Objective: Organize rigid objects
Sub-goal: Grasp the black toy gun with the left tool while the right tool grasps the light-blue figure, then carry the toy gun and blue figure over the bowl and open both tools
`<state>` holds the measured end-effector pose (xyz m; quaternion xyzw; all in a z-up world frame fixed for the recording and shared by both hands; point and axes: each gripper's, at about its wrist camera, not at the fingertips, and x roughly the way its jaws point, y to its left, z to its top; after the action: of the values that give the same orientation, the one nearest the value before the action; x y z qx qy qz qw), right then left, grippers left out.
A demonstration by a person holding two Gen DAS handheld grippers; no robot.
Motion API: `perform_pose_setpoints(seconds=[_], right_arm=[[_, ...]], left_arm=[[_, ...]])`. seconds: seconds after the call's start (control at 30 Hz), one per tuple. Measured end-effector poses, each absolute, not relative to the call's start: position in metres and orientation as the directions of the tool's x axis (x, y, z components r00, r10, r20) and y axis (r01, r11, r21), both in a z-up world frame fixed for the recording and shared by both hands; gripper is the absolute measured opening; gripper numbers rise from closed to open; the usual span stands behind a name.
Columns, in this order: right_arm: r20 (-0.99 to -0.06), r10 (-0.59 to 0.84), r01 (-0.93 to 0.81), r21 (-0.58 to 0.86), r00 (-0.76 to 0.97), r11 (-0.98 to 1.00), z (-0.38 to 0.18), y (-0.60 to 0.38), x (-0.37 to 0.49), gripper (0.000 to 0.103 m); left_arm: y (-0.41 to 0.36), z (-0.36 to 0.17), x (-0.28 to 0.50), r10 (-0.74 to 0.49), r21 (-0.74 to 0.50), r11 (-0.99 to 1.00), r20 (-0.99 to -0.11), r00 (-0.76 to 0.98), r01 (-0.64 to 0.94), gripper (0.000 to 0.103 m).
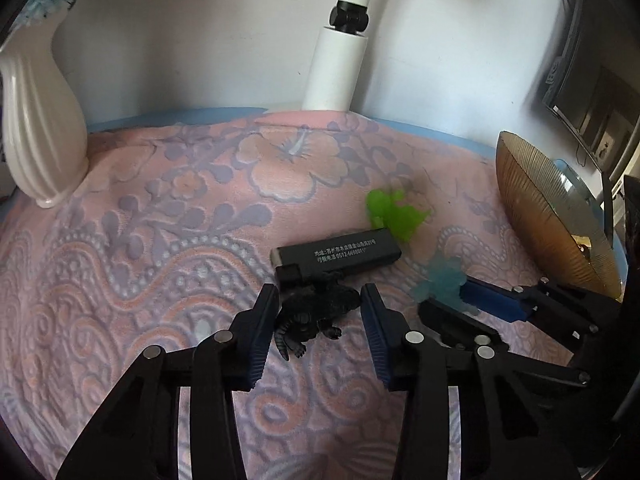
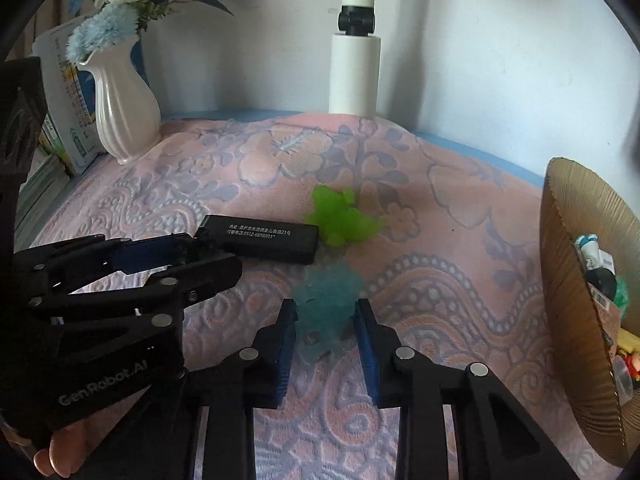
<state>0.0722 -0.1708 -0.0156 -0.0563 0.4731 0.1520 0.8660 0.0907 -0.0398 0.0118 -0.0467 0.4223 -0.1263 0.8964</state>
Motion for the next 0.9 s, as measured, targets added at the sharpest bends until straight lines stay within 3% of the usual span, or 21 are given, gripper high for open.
perform_pose_setpoints(seconds=[0.3,0.6,0.63,0.73,0.9], right_arm=[[-0.808,0.270,-0.300,0.121,0.524,0.946,0.016,-0.224,0.017,0.028],[-0.833,0.296,-0.317,0.155,0.467,0.936,-0.006,-0.241,-0.010,0.028],[-0.825,0.309,-0.325,0.162,0.473,0.932,-0.004,-0.241,-0.011,0.031],[-0.821,0.309,-0.319,0.166,0.479,0.933,-0.006,-0.245,-0.016,0.057],[-0.834,0.277,-0.300,0.142,0.478,0.944,-0.009,-0.241,-0.011,0.058]], left_arm=[[-0.025,0.035,0.015,-0.281,-0.195,0.960,-0.682,0.675,0.202,0.039],[-0.013,0.018,0.007,-0.336,-0.279,0.940,-0.671,0.661,0.195,0.039],[-0.012,0.017,0.006,-0.338,-0.286,0.939,-0.674,0.657,0.190,0.039],[-0.010,0.017,0.003,-0.346,-0.299,0.936,-0.670,0.657,0.188,0.039],[-0.015,0.019,-0.001,-0.340,-0.274,0.939,-0.664,0.666,0.207,0.039]])
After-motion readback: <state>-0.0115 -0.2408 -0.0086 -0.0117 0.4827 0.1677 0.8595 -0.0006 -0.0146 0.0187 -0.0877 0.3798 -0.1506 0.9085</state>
